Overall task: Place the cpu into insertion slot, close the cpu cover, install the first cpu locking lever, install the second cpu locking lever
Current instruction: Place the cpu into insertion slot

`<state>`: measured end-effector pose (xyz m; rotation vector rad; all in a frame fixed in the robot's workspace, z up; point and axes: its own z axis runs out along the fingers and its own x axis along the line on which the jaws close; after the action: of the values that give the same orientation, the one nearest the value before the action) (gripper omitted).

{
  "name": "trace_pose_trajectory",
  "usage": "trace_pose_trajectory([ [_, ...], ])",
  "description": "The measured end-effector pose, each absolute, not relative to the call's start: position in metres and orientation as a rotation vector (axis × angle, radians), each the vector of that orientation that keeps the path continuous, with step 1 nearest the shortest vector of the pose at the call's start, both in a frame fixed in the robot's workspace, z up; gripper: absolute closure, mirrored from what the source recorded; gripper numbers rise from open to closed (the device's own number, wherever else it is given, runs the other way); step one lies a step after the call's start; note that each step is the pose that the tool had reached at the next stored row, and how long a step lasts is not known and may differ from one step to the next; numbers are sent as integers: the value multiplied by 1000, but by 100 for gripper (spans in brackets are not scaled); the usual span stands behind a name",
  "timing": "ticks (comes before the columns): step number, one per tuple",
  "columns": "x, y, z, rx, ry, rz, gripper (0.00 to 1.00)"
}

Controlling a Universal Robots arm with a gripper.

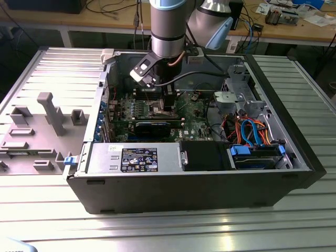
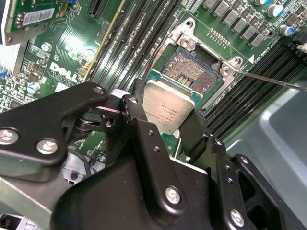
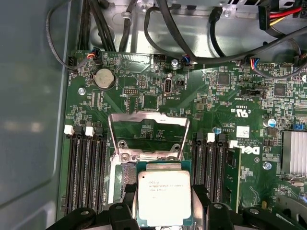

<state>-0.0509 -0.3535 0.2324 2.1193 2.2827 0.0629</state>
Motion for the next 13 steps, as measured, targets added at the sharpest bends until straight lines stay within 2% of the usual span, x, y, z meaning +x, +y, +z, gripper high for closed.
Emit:
trace_pose_trajectory([
  [13, -54, -354, 231, 2120, 2283, 63, 46],
])
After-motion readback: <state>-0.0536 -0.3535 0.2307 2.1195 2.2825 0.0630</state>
